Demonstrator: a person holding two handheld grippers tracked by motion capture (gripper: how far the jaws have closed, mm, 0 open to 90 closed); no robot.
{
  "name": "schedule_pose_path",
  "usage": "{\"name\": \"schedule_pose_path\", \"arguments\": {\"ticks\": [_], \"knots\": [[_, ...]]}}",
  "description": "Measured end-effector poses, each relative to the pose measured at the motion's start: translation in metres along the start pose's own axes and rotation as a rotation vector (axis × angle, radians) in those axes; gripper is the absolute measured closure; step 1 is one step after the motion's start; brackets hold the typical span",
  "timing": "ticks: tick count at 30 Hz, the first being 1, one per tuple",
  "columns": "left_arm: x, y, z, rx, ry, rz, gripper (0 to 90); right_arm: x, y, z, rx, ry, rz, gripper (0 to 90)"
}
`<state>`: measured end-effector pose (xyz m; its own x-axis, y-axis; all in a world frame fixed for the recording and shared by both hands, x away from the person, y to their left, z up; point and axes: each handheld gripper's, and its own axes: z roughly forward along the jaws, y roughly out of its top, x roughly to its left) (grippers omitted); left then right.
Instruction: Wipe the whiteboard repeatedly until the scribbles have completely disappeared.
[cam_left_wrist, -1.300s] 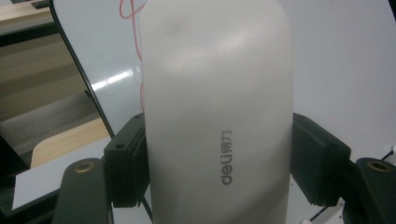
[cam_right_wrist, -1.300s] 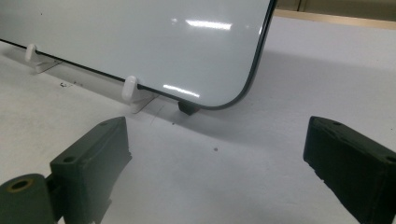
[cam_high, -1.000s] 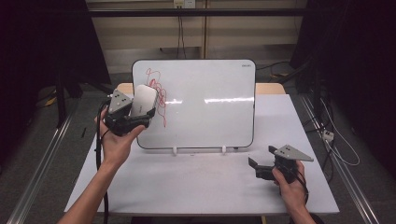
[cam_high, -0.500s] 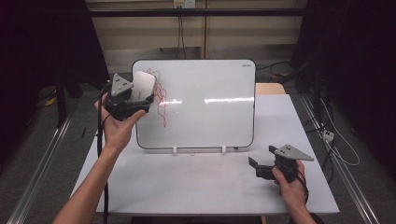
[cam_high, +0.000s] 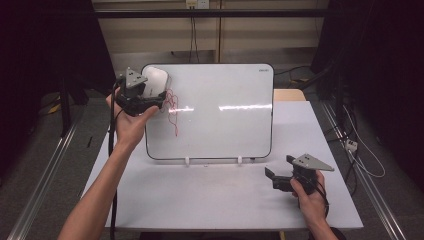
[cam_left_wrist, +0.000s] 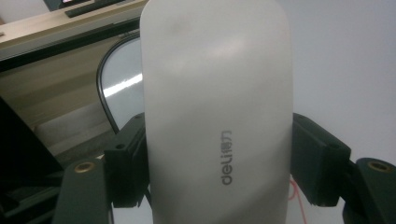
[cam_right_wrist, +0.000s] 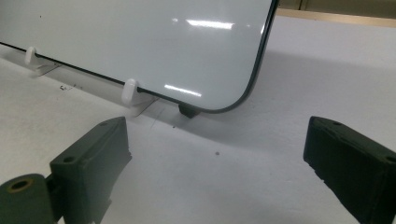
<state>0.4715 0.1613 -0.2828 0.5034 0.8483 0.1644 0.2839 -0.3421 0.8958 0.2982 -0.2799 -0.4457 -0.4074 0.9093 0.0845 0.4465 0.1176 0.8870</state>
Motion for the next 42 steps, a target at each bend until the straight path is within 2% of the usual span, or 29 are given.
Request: {"name": "schedule_pose_path", "arguments": {"ticks": [4, 6, 9, 13, 15, 21, 25, 27, 29, 34, 35, 36, 38, 42], "knots": [[0.002, 0.001, 0.008, 0.019, 0.012, -0.017, 30.1, 0.0, -0.001, -0.001, -0.001, 0.007, -0.004, 6.8], [0.001, 0.001, 0.011, 0.035, 0.035, 0.002, 30.1, 0.0, -0.001, -0.002, 0.0, 0.008, 0.0, 6.9], [0.002, 0.001, 0.015, 0.039, 0.036, 0.013, 30.0, -0.001, -0.001, -0.002, -0.001, 0.009, 0.002, 6.8], [0.001, 0.003, 0.02, 0.052, 0.051, 0.018, 30.0, 0.0, -0.001, -0.001, -0.002, 0.009, -0.001, 6.9], [0.002, 0.002, 0.022, 0.06, 0.058, 0.007, 30.0, 0.0, -0.001, -0.001, -0.003, 0.009, -0.007, 6.9], [0.003, 0.001, 0.027, 0.074, 0.059, 0.008, 29.8, 0.0, -0.001, -0.001, -0.003, 0.008, -0.006, 6.9], [0.004, 0.001, 0.025, 0.065, 0.046, 0.007, 27.8, 0.0, -0.001, -0.001, -0.003, 0.009, -0.005, 6.9], [0.005, 0.001, 0.023, 0.063, 0.058, 0.007, 25.9, 0.0, -0.001, -0.001, -0.003, 0.009, -0.006, 6.9], [0.005, 0.002, 0.019, 0.044, 0.055, -0.001, 20.1, 0.0, -0.001, -0.001, -0.002, 0.009, -0.007, 6.9], [0.005, 0.005, 0.015, 0.02, 0.042, 0.001, 18.2, 0.0, -0.001, -0.001, -0.002, 0.007, -0.006, 7.0], [0.005, 0.006, 0.015, 0.019, 0.045, 0.001, 19.1, 0.0, -0.001, -0.001, -0.001, 0.007, -0.005, 7.0], [0.005, 0.006, 0.016, 0.026, 0.04, 0.002, 26.5, 0.0, -0.001, -0.001, -0.001, 0.007, -0.006, 7.0], [0.005, 0.005, 0.019, 0.047, 0.043, 0.003, 27.7, 0.0, -0.001, -0.001, -0.001, 0.008, -0.007, 7.0], [0.004, 0.005, 0.022, 0.058, 0.051, 0.008, 29.4, 0.0, -0.001, -0.002, -0.001, 0.004, -0.003, 7.2]]}}
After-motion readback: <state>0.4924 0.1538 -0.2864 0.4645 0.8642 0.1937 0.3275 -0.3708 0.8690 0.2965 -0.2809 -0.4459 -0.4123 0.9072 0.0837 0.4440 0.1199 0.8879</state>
